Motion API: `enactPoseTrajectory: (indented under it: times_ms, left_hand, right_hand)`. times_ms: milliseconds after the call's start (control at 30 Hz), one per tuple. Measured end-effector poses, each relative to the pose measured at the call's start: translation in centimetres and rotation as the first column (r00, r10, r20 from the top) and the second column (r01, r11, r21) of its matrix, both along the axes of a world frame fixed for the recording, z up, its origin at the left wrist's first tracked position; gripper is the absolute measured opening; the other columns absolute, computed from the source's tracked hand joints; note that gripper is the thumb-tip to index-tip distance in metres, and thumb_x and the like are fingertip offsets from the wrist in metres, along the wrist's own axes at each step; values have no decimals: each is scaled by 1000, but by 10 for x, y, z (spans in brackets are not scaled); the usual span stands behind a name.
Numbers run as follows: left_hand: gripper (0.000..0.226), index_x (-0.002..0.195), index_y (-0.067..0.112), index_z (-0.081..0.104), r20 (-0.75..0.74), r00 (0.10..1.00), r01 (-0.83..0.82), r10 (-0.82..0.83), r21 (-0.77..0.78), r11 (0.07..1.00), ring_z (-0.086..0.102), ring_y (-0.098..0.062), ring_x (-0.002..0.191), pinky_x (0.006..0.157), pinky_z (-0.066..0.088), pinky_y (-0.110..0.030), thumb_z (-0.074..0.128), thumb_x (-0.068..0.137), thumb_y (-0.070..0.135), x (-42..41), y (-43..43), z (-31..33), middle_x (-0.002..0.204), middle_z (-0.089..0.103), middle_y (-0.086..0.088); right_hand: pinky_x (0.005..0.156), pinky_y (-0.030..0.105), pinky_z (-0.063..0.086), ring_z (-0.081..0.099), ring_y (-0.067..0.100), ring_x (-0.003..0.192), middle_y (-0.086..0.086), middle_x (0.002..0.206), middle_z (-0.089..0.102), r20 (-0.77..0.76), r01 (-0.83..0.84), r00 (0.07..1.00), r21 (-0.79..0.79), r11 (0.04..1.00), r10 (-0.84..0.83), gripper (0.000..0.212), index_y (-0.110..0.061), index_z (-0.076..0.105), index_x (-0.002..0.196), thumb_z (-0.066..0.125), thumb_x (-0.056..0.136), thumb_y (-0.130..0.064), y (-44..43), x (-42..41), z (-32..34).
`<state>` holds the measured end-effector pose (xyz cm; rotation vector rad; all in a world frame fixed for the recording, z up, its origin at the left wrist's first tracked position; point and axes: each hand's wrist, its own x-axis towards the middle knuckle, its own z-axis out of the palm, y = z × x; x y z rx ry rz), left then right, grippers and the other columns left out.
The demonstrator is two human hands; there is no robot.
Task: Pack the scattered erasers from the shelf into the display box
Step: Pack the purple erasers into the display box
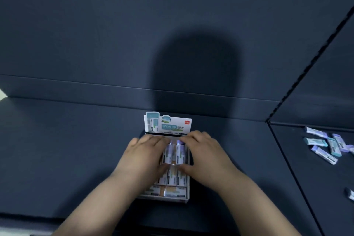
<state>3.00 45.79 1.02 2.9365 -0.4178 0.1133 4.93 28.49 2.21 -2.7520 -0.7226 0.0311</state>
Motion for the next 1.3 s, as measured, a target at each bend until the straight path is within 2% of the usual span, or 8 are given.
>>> enactPoseTrajectory:
  times_ms: [167,267,367,467,600,800,967,1300]
  left_hand:
    - [58,95,27,71,52,989,137,-139,46,990,65,-11,83,64,50,-26,82,43,51,16,10,-18,92,68,13]
    - [44,92,23,71,50,983,175,-177,35,984,63,-16,90,70,50,-30,81,56,46,18,11,-18,95,65,7]
    - [39,120,20,59,33,983,178,-178,10,984,46,-19,117,97,34,-32,57,86,39,18,14,-19,120,52,4]
    - [35,91,18,71,37,979,199,-199,-6,980,58,-17,91,80,48,-28,76,65,41,15,12,-21,91,62,4]
    - [36,71,18,70,46,979,199,-198,-25,980,61,-16,69,62,51,-24,86,42,33,18,10,-33,69,61,5]
    - [44,105,14,68,67,978,197,-195,-22,980,60,-18,95,82,48,-31,74,71,42,23,15,-20,100,64,2]
    - [30,78,19,72,120,936,327,-332,59,943,63,-18,73,66,52,-31,82,58,38,24,14,-8,74,65,4]
    - [34,89,21,72,119,859,490,-498,91,867,64,-18,76,72,51,-28,76,63,43,-7,-46,7,78,67,5]
  right_hand:
    - [94,32,31,38,20,119,-4,129,46,55,91,995,-152,984,-84,48,-23,43,129,56,86,-40,21,7,-11]
    - [88,31,31,43,21,116,-4,122,54,74,163,986,-185,969,-152,44,-22,52,122,60,82,-39,25,4,-18]
    - [66,26,42,62,16,83,-11,90,69,98,224,973,-188,956,-209,40,-29,71,85,81,52,-47,23,-1,-24]
    - [57,21,45,62,10,69,-18,81,69,143,280,956,-195,940,-256,38,-33,71,72,85,40,-48,32,-4,-25]
    - [57,23,45,60,14,70,-18,88,69,172,310,944,-163,937,-283,30,-32,71,77,83,50,-40,40,-8,-29]
    - [64,24,37,63,15,76,-17,91,70,152,390,912,-41,920,-380,41,-31,70,91,85,55,-42,39,-20,-25]
    - [74,30,41,62,21,89,-8,99,69,102,473,872,68,878,-478,33,-27,69,103,77,72,-34,30,-31,-9]
    - [100,32,40,50,15,119,-7,124,60,-3,536,844,28,844,-536,42,-28,58,123,60,85,-46,-43,-70,10]
